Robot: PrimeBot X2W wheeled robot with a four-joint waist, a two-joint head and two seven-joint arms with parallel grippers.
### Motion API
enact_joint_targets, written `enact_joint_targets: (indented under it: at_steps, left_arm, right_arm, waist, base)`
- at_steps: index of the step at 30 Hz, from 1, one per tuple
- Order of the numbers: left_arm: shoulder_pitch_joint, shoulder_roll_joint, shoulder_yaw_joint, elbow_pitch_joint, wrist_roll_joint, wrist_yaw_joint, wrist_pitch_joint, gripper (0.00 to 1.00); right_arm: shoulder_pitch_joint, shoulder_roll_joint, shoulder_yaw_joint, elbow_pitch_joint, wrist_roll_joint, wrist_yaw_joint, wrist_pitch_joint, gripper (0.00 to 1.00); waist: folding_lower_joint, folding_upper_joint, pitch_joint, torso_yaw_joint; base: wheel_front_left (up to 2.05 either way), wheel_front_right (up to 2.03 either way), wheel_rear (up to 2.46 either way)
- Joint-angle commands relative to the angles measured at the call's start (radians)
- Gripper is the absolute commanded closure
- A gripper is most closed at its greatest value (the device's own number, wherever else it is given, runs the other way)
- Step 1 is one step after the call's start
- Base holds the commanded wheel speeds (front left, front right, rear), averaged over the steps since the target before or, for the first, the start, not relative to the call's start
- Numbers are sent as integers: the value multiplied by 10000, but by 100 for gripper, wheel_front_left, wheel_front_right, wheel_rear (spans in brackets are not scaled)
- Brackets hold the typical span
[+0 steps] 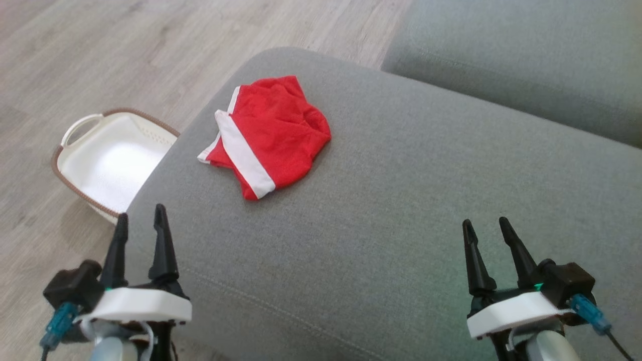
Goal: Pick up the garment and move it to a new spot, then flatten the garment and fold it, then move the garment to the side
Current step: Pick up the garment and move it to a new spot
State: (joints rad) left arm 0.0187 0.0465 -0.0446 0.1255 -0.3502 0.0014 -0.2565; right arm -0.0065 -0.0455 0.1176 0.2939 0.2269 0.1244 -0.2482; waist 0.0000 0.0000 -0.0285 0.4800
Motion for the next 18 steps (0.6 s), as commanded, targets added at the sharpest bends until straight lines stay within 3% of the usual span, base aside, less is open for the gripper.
enact_joint_targets:
  at_steps: [1, 9, 18]
  left_arm:
    - [-557, 37, 455, -304, 251, -73, -53, 0]
    - [-2384, 669, 947, 916, 559, -466, 123, 0]
    - [-6037, 1760, 165, 3889, 640, -1036, 2607, 0]
  right_arm:
    - [-294, -47, 152, -382, -124, 63, -129, 0]
    - [-827, -47, -516, -1319, -910, 63, 375, 0]
    - [-1454, -109, -1630, -3613, -2057, 63, 1603, 0]
  waist:
    - [0, 0, 171, -45]
    - [0, 0, 1557, -660]
    - [0, 0, 3586, -1249]
  base:
    - [0, 0, 0]
    - [0, 0, 0]
    - [0, 0, 0]
